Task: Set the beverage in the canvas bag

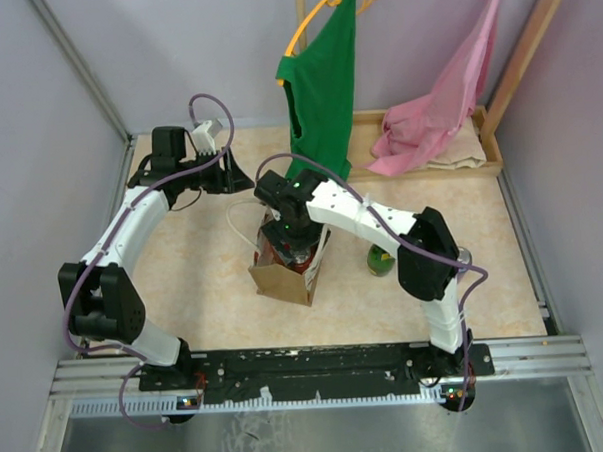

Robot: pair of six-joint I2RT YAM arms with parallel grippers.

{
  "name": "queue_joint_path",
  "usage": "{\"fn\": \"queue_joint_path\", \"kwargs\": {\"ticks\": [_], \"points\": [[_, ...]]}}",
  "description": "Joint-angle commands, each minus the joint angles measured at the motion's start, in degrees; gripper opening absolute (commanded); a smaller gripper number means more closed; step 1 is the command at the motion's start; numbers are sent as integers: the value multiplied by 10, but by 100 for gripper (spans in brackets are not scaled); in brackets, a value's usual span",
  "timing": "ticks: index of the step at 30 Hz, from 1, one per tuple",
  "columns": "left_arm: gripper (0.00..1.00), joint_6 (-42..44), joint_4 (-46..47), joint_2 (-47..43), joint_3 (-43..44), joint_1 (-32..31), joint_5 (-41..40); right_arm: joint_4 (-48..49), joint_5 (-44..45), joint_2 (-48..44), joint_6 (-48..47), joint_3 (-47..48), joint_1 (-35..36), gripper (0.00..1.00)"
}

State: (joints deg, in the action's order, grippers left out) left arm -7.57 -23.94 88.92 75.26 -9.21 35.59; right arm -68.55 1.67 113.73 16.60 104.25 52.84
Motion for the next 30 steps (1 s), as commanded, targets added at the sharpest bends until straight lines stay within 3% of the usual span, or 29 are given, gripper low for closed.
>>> {"fn": "queue_joint_path", "kwargs": {"ticks": [1,11,19,24,30], "points": [[63,11,15,-19,-6,2,6,14,-2,-37,-10,24,4,76],[63,12,17,-18,-5,2,8,68,55,-77,-17,130,5,76],[63,13,20,-17,-2,2,6,111,248,-136,-5,177,-13,76],[63,14,21,-14,1,2,7,27,311,-171,36,217,-109,74],[63,15,23,-10,4,2,5,-145,261,-217,106,153,-276,75]]}}
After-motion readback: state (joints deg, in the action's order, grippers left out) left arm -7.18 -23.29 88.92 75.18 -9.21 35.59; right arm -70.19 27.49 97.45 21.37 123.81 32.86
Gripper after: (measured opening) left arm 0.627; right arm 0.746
